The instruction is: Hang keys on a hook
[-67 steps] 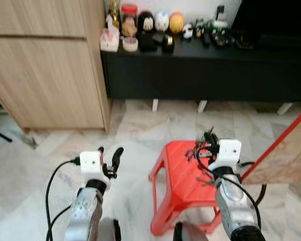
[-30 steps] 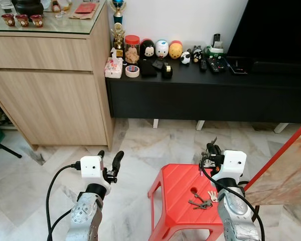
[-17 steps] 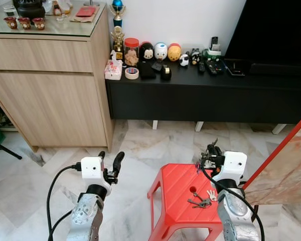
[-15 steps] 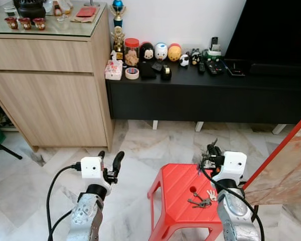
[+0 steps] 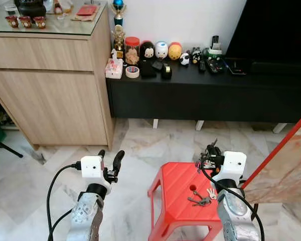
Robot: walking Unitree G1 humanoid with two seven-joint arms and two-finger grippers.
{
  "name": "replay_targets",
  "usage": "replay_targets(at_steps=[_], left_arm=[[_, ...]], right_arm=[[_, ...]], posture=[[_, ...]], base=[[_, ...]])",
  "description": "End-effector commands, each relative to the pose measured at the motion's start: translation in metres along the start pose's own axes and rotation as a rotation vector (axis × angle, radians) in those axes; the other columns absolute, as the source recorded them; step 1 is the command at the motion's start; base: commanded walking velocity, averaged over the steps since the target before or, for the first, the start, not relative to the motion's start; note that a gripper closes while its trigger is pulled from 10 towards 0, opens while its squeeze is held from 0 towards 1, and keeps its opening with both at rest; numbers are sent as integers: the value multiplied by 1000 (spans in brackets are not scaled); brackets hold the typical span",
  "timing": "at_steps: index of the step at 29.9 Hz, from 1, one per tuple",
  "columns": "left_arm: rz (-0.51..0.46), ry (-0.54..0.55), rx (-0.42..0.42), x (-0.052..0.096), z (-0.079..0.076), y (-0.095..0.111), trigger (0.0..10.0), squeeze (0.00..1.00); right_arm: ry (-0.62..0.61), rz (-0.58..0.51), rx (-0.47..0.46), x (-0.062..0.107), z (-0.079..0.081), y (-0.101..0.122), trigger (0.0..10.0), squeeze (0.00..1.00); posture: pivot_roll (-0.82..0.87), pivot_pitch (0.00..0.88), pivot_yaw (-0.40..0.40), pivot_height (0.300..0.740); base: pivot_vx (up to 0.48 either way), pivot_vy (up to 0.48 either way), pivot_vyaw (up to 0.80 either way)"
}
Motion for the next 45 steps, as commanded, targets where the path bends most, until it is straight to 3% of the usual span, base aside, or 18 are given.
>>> replay_targets(at_steps=[1,33,40,45], left_arm=[[16,-14,-4,1,-3,-5,10000,0],[19,-23,-31,2,-6,-5,10000,0],[17,-27,-32,2,-8,-4,10000,0],[17,-24,-32,2,-8,-4,10000,0]], right_arm=[[-3,-18,1,-1,-2,6,10000,0],[5,3,1,-4,1,3,10000,0],[2,10,3,-4,1,2,10000,0],[11,80,29,3,-1,-17,10000,0]], posture=[[43,0,-93,740],[45,0,-103,740],[43,0,-103,740],[41,0,-104,740]], base=[[0,0,0],[-32,0,0],[0,-317,0],[0,-329,0]])
Point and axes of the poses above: a point about 5 cm out from each wrist's last joint towards the gripper, its own x axis pointing back from the gripper into the wrist, its own y axis along the axis of the wrist's last joint, z = x × y, the point moved 6 cm from there along -x, pointing out of the wrist towards the gripper, and after that the axes turned 1 degree about x, right-handed, at the moved point
